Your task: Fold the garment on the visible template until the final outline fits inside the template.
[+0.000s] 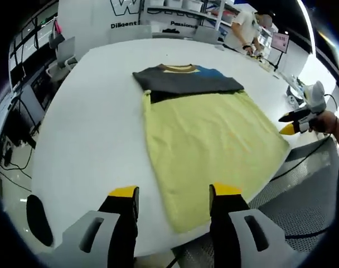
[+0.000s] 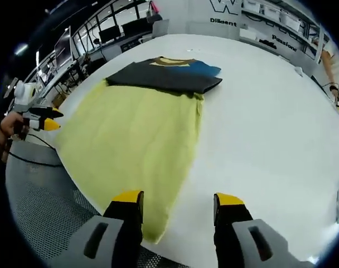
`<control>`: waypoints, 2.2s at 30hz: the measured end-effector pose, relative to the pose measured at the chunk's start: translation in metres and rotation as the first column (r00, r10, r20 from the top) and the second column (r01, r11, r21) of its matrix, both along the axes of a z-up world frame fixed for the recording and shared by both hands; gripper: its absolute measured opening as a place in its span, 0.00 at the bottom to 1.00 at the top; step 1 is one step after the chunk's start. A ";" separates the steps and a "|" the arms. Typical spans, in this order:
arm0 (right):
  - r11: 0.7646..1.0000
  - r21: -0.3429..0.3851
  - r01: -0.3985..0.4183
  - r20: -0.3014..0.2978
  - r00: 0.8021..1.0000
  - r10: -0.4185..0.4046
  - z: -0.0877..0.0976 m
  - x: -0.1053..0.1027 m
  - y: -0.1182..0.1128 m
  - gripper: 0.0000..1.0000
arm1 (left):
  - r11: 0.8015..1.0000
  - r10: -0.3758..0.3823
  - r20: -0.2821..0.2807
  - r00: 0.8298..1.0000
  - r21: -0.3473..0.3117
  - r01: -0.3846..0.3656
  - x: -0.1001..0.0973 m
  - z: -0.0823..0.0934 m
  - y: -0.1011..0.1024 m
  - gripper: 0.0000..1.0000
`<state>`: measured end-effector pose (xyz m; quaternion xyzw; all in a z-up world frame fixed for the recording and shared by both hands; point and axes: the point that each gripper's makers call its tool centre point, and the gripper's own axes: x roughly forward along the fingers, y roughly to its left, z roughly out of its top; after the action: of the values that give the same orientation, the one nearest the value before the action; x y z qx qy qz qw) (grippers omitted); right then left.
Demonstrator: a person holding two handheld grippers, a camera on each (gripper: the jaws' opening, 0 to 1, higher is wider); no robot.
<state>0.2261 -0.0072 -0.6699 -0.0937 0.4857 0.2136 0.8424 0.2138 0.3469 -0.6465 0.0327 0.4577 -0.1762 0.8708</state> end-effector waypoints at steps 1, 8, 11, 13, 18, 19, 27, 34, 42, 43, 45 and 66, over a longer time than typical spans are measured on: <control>1.000 -0.009 -0.009 0.003 1.000 0.009 0.000 0.000 -0.001 0.45 | 1.000 -0.001 -0.002 1.000 0.002 0.001 0.000 -0.001 0.000 0.44; 0.999 -0.006 -0.039 -0.042 0.998 0.038 -0.006 -0.017 0.008 0.42 | 1.000 -0.021 -0.064 0.998 0.001 0.021 -0.016 -0.012 -0.003 0.37; 0.998 -0.017 -0.056 -0.046 0.997 0.055 -0.009 -0.021 0.009 0.34 | 1.000 -0.007 -0.070 0.998 0.009 0.008 -0.017 -0.012 -0.001 0.36; 0.998 -0.018 -0.058 -0.047 0.997 0.057 -0.009 -0.021 0.009 0.35 | 1.000 -0.007 -0.070 0.997 0.009 0.008 -0.017 -0.012 -0.001 0.34; 0.997 -0.027 -0.074 -0.065 0.995 0.072 -0.010 -0.026 0.008 0.29 | 1.000 -0.016 -0.092 0.996 0.012 0.017 -0.023 -0.016 -0.004 0.31; 0.997 -0.027 -0.075 -0.068 0.995 0.073 -0.011 -0.027 0.008 0.28 | 1.000 -0.017 -0.092 0.996 0.012 0.018 -0.024 -0.017 -0.004 0.30; 0.988 -0.063 -0.138 -0.092 0.987 0.132 -0.013 -0.034 0.015 0.16 | 1.000 -0.003 -0.091 0.996 0.020 0.005 -0.025 -0.019 -0.001 0.26; 0.968 -0.121 -0.221 -0.087 0.973 0.212 -0.014 -0.037 0.020 0.06 | 0.999 -0.010 -0.128 0.992 0.036 0.014 -0.033 -0.027 0.000 0.15; 0.956 -0.161 -0.247 -0.068 0.969 0.239 -0.015 -0.033 0.017 0.00 | 0.998 -0.011 -0.124 0.992 0.064 0.019 -0.032 -0.029 0.004 0.01; 0.962 -0.140 -0.235 -0.093 0.970 0.223 -0.015 -0.034 0.018 0.00 | 0.996 -0.027 -0.109 0.994 0.081 0.036 -0.030 -0.030 0.004 0.01; 0.981 -0.086 -0.172 -0.118 0.980 0.161 -0.015 -0.034 0.019 0.00 | 0.997 -0.013 -0.116 0.993 0.074 0.021 -0.031 -0.030 0.003 0.00; 0.986 0.165 -0.017 -0.214 0.975 0.053 0.029 -0.048 0.008 0.00 | 0.995 0.094 -0.202 0.975 -0.016 -0.099 -0.050 0.008 0.006 0.00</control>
<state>0.1779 0.0006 -0.6409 -0.0094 0.5544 0.2762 0.7850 0.1640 0.3524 -0.6389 -0.0187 0.5423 -0.1420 0.8279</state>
